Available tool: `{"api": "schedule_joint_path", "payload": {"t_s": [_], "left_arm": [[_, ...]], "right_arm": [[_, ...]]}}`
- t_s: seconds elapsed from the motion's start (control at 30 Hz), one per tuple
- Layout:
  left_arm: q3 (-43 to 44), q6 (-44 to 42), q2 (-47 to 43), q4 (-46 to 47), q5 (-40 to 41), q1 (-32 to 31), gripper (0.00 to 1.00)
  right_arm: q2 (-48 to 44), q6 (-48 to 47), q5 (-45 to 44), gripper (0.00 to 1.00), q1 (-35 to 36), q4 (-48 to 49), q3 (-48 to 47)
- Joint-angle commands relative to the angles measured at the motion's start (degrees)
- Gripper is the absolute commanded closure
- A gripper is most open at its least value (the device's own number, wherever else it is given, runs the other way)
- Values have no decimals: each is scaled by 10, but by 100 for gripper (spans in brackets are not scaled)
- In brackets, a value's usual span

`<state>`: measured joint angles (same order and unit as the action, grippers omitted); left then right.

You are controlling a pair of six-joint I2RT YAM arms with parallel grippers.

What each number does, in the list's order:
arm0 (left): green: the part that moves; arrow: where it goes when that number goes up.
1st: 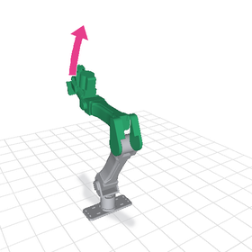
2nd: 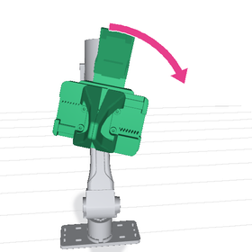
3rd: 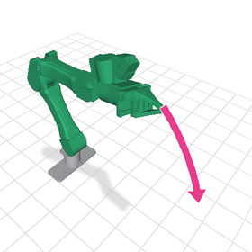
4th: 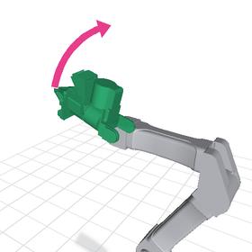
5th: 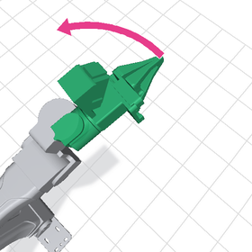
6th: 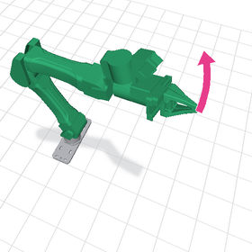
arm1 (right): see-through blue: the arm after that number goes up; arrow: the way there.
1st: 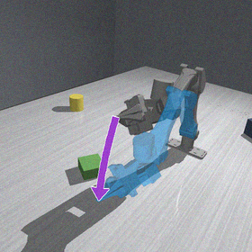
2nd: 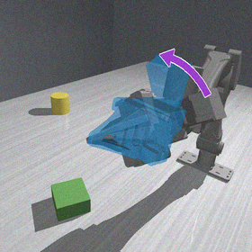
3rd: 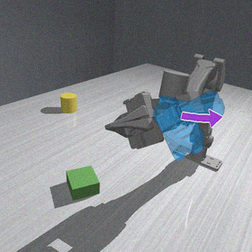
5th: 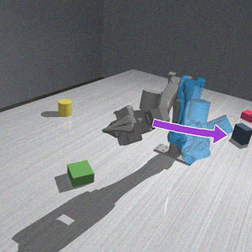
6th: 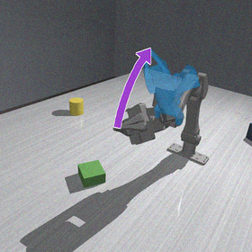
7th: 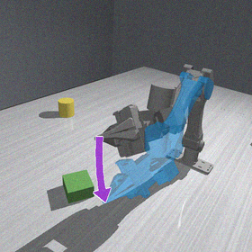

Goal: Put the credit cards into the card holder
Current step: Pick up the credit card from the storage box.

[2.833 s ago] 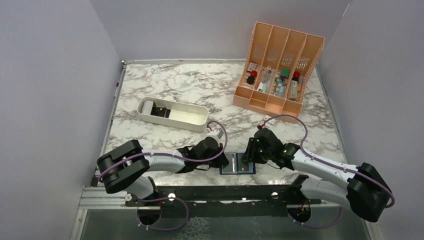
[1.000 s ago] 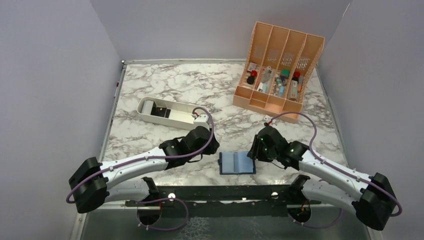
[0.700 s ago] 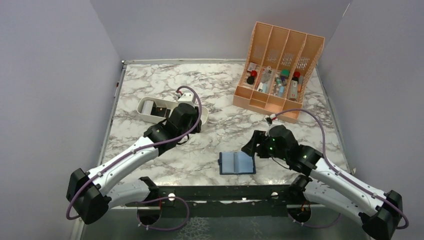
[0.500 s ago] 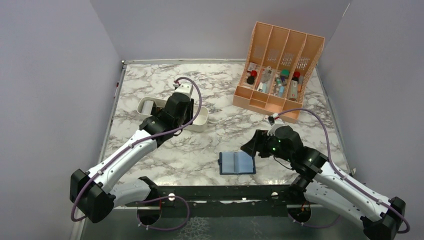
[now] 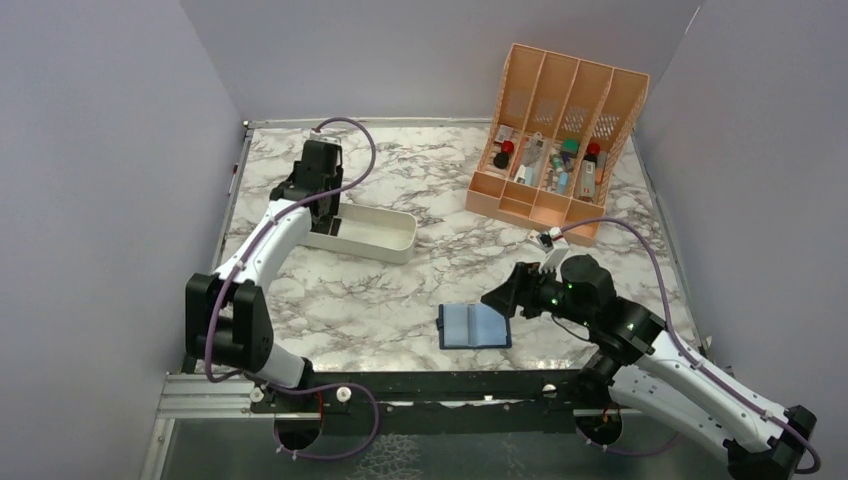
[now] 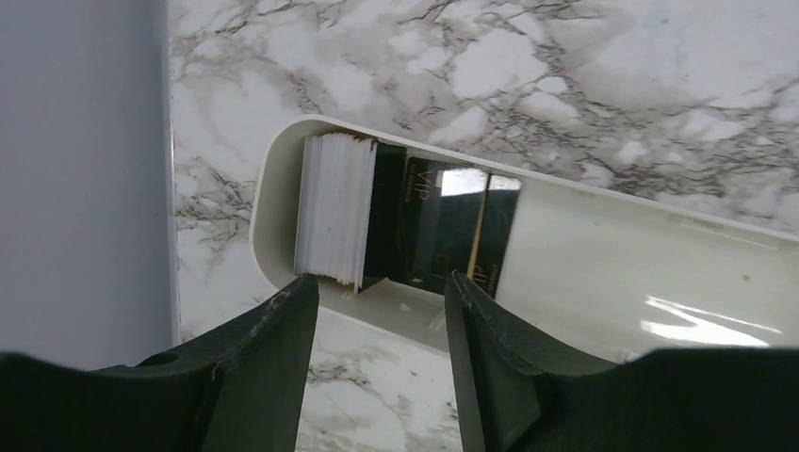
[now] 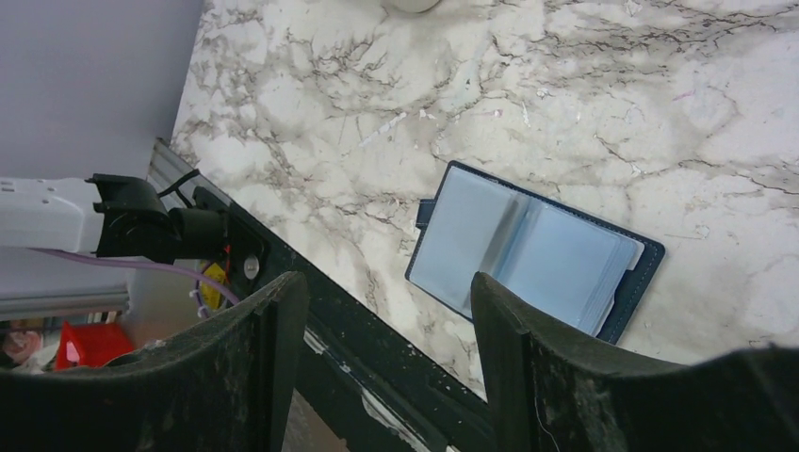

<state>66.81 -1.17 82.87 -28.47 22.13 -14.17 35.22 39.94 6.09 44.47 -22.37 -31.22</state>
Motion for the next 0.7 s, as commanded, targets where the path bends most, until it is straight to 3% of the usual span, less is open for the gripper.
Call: {"api": "schedule_joint_path", "payload": {"t_s": [0.0,0.23,0.67], "left_arm": [[27,-42,61,8,4,48,44],[66,-70,163,26,37,70,41],[68,-88,240,40,94,70,36]], "right_arm": [[-16,-8,15,32,3,7,-12],[-21,2,28,32,3,25,0],[-46,9,2,32,3,-5,-14]]}}
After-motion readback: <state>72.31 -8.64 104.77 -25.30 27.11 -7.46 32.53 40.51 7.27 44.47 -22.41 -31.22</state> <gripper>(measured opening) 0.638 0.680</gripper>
